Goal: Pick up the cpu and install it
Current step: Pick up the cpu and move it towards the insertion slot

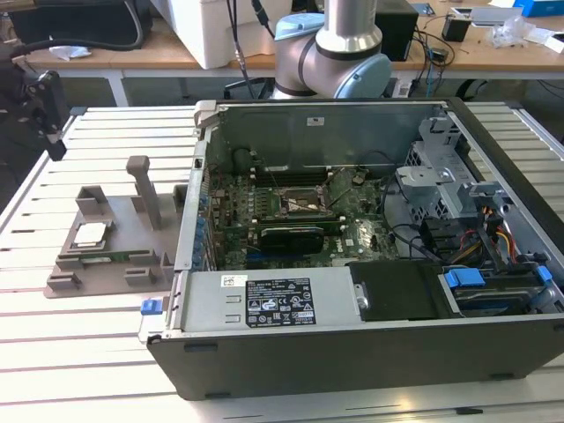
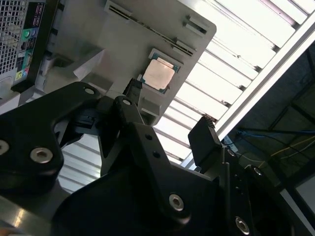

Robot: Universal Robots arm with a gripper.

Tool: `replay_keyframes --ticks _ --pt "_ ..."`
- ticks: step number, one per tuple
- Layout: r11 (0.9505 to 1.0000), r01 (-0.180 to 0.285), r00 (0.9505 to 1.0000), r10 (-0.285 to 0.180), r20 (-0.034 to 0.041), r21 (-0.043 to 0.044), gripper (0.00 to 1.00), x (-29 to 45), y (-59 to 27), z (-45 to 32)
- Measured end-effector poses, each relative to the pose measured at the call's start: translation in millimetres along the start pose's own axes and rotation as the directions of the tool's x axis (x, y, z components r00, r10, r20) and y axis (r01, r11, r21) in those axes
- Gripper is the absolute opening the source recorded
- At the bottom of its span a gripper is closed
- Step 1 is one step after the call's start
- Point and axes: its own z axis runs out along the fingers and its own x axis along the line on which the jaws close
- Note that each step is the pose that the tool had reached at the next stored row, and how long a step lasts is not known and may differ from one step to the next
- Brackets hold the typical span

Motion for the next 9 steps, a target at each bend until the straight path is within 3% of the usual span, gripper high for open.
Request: replay_keyframes --ticks 9 --pt "1.0 0.0 1.0 0.0 0.0 0.0 0.66 0.2 0.0 7.5"
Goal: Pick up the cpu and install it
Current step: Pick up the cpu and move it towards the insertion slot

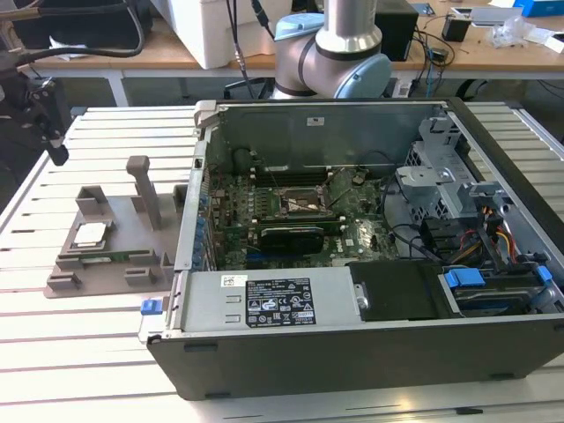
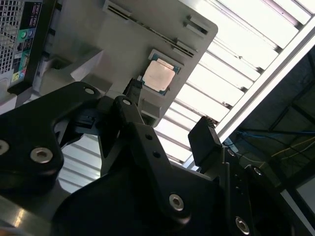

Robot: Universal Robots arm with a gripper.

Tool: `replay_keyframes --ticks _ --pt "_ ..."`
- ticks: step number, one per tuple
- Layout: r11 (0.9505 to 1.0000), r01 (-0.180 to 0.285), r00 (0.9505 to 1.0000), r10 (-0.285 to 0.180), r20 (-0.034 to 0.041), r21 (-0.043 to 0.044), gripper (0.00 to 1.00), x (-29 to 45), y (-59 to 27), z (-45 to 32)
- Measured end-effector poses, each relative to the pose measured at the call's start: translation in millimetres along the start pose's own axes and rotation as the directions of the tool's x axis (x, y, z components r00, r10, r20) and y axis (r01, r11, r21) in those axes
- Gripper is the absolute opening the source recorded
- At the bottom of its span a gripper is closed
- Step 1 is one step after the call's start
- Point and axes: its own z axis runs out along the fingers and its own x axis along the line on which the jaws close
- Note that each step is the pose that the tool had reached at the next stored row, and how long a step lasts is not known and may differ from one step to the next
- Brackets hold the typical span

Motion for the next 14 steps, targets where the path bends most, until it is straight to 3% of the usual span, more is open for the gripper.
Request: replay_keyframes --ticks 14 --pt "1.0 0.0 1.0 0.0 0.0001 0.0 0.66 0.3 0.0 11.3"
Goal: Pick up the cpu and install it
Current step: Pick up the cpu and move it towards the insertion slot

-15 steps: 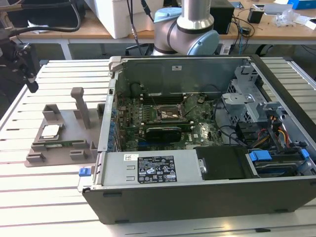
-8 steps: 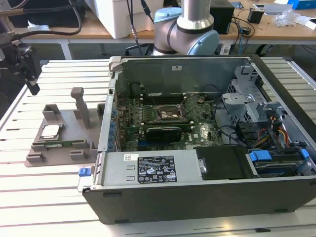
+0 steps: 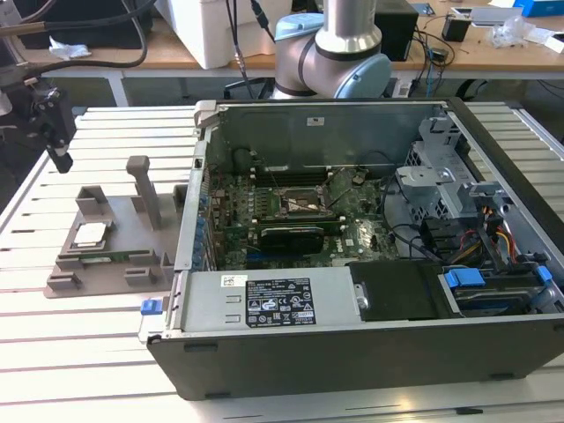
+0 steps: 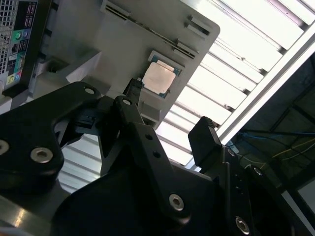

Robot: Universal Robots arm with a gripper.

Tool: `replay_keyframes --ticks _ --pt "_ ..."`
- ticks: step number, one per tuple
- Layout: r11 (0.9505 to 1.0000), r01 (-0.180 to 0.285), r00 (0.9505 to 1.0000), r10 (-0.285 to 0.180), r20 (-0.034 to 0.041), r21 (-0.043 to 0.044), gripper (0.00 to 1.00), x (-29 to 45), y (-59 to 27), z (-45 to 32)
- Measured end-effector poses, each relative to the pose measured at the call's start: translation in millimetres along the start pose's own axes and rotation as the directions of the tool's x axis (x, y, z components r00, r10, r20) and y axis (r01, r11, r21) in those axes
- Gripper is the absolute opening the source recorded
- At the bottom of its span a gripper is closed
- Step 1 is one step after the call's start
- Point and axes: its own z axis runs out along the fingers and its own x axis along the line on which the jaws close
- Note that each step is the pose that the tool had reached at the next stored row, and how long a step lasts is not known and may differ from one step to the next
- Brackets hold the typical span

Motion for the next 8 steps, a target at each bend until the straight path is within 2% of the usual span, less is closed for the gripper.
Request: replay_keyframes --ticks 8 --pt "1.0 0.0 1.0 0.0 -0.0001 0.0 0.66 0.1 0.0 5.8"
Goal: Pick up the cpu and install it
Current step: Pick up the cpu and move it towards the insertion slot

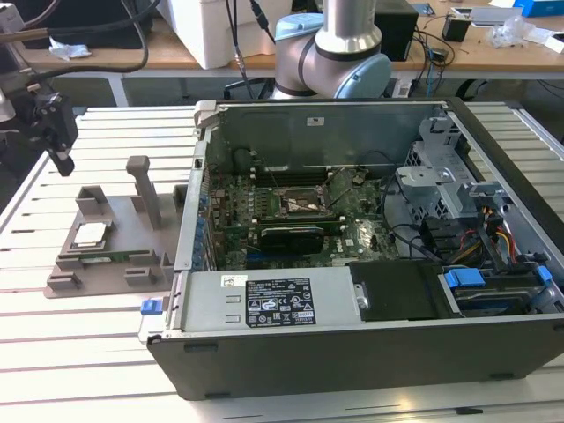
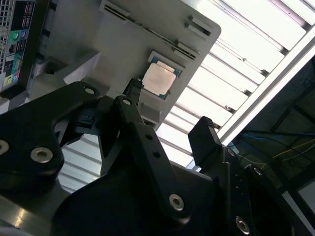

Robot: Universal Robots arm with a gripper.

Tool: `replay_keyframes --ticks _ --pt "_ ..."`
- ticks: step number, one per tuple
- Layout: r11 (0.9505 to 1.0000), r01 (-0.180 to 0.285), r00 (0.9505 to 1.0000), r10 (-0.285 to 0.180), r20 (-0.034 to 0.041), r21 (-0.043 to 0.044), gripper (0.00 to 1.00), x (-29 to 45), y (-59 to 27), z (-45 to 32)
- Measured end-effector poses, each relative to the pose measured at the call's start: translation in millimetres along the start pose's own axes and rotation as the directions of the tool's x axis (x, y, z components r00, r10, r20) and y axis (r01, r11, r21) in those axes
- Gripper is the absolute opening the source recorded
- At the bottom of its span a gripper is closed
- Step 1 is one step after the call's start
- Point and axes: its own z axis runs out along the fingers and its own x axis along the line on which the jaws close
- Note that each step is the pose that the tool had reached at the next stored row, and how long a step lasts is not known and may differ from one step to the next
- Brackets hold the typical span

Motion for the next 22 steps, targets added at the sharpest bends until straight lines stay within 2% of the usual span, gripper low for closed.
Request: replay_keyframes --ticks 22 --pt "1.0 0.0 1.0 0.0 0.0 0.0 0.66 0.4 0.0 14.1"
